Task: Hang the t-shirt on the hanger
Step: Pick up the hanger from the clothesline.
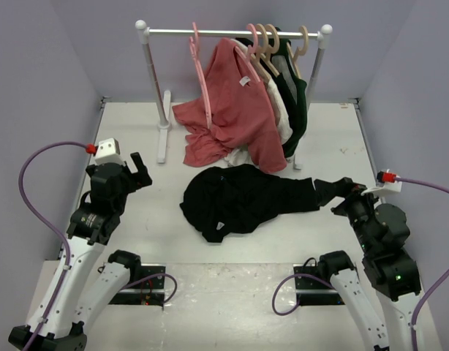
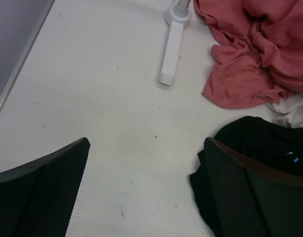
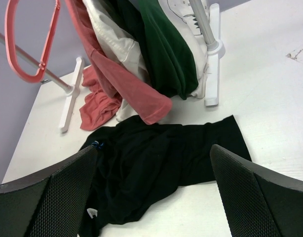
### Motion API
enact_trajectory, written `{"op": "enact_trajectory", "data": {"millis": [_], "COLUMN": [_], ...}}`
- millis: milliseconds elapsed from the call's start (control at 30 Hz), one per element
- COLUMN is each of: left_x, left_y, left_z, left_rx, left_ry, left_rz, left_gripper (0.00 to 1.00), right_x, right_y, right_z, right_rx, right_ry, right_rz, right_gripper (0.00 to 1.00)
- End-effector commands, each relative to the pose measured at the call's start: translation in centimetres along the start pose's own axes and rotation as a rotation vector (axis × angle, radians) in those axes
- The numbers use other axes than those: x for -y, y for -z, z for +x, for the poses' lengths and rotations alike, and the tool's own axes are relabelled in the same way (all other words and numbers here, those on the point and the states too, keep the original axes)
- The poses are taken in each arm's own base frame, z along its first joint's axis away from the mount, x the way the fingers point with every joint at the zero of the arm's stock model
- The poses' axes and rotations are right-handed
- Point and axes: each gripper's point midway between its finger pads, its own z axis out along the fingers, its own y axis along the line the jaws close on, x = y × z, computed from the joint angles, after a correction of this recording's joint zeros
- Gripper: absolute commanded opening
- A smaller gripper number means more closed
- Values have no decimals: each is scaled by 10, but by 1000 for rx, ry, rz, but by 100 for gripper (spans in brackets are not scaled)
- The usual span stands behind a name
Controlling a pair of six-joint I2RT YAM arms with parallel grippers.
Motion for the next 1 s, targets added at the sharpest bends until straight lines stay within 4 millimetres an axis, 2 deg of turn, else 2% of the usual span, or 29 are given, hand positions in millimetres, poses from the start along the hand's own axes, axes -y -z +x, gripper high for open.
{"op": "enact_trajectory", "data": {"millis": [0,600,733,800,900,967], "left_x": [-3,2,3,4,5,6], "left_y": [3,9,8,7,6,6], "left_z": [-11,-14,-13,-11,-10,-10], "left_rx": [34,69,66,57,54,53], "left_ry": [36,59,57,54,50,46], "left_rz": [-24,26,30,32,39,43], "left_gripper": [100,100,100,100,100,100], "right_x": [0,-44,-85,-106,-121,-143], "right_y": [-1,-5,-3,-4,-16,-25], "right_z": [-4,11,17,11,-3,-9], "right_rx": [28,-58,-157,-185,-186,-220], "right_ry": [-7,-20,-19,-32,-45,-27], "right_rz": [-3,-248,-462,-551,-580,-608], "right_gripper": [99,99,90,85,80,75]}}
